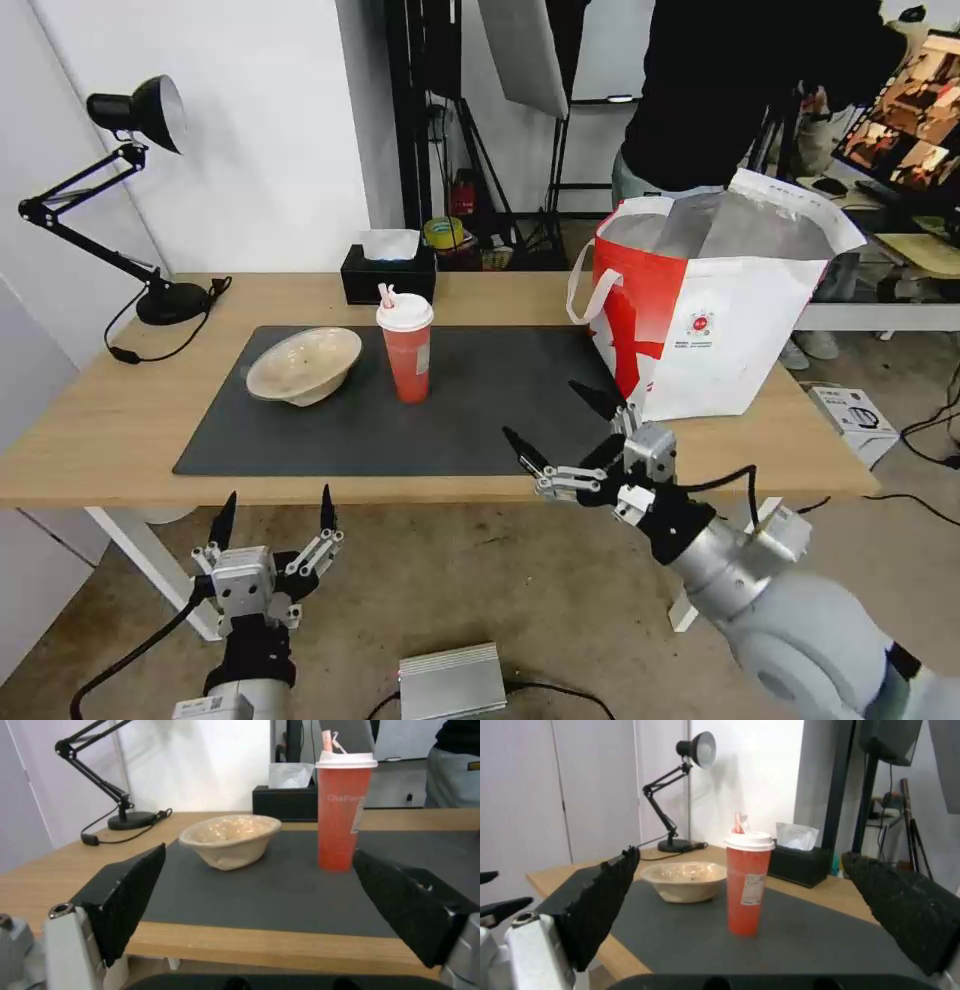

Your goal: Pick up the trash from the table and place it into the takeout bag.

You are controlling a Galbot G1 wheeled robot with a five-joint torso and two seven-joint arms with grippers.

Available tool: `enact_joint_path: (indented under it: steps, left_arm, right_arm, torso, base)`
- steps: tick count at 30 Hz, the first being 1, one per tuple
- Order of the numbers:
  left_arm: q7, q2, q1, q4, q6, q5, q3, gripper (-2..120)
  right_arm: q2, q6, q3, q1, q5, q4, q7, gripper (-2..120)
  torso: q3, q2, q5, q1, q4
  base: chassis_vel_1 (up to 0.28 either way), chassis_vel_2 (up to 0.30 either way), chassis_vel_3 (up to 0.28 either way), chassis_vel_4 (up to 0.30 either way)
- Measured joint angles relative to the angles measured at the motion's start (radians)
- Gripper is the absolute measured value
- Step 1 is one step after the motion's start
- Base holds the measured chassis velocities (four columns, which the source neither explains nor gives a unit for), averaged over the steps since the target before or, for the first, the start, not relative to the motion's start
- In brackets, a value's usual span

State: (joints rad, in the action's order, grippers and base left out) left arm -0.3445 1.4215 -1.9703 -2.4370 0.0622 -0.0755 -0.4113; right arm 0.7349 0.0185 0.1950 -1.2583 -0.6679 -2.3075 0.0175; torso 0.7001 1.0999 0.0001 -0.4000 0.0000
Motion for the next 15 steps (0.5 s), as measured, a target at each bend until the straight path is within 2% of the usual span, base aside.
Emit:
enact_joint_path:
  steps: [15]
  left_arm:
    - [0.019,-0.001,0.002,0.007,0.014,-0.002,-0.009,100]
  right_arm:
    - [0.011,-0.037,-0.169,0.267,-0.044,0.131,0.007,100]
  torso:
    - [0.0,0.0,-0.0002,0.0,0.0]
  base:
    - [0.0,0.0,0.0,0.0]
